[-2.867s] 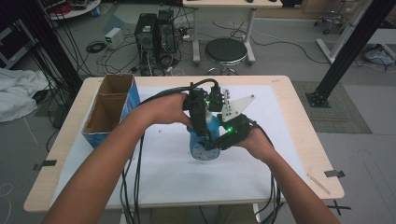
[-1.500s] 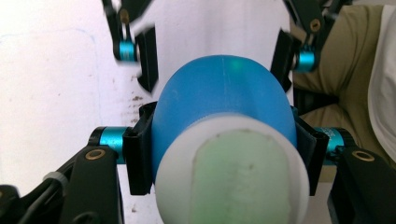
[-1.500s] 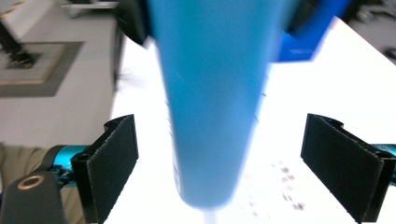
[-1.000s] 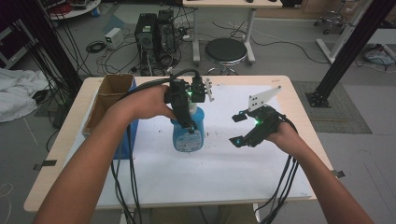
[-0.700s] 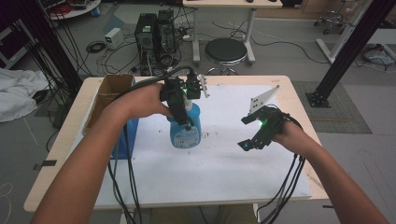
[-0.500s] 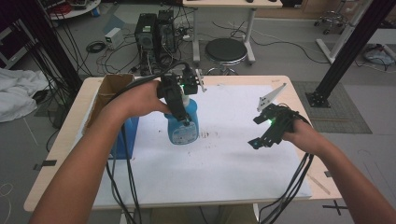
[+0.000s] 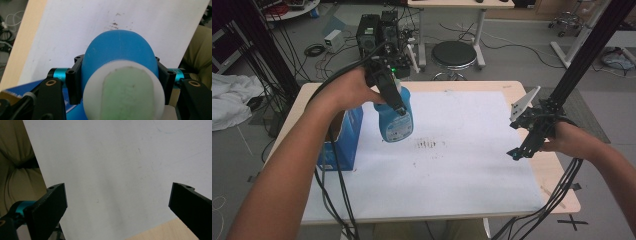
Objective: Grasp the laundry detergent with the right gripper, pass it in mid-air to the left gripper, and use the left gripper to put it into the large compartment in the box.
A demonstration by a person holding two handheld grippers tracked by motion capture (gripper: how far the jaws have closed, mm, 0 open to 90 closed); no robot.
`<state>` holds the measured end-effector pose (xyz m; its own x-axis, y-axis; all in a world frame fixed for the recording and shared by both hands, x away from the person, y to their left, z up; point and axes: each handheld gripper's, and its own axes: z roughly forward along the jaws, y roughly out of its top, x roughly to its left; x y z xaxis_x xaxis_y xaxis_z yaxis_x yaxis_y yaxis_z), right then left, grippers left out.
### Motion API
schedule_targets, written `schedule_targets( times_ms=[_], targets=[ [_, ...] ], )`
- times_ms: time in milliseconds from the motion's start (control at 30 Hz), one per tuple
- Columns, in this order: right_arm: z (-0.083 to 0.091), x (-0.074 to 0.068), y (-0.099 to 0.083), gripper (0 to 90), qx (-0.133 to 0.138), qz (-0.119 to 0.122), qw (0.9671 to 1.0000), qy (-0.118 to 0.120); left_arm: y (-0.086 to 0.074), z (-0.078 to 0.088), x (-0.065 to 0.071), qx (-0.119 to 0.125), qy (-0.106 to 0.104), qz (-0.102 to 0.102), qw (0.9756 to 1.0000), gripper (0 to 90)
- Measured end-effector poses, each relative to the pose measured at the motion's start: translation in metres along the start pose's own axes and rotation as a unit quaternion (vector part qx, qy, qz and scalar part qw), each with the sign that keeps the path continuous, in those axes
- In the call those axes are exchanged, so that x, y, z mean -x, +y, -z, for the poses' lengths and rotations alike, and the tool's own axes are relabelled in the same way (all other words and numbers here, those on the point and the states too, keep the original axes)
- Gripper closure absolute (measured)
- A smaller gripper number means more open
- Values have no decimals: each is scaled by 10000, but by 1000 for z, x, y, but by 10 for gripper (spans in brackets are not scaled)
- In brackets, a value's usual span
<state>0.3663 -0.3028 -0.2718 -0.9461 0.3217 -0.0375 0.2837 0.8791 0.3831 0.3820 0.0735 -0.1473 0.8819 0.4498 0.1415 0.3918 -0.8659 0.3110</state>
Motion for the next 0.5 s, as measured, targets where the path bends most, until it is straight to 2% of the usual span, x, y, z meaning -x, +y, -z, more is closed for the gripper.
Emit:
schedule_targets(
  times_ms=[167, 300, 433, 467, 500],
  targets=[
    [2, 3, -4, 8, -105, -92, 9999, -30, -9, 22, -10, 52, 149, 367, 9992, 380],
    [1, 5, -6, 10, -113, -83, 9999, 8, -20, 37, -17, 202, 139, 583, 9980, 381],
    [0, 5, -6, 12, -140, -99, 9998, 32, -28, 50, -23, 205, 222, 734, 9968, 381],
    [0, 5, -6, 11, -145, -96, 9998, 34, -35, 62, -28, 263, 277, 919, 9950, 381],
    [1, 4, -4, 11, -92, -73, 9999, -2, -39, 67, -30, 305, 295, 1021, 9939, 381]
  ],
)
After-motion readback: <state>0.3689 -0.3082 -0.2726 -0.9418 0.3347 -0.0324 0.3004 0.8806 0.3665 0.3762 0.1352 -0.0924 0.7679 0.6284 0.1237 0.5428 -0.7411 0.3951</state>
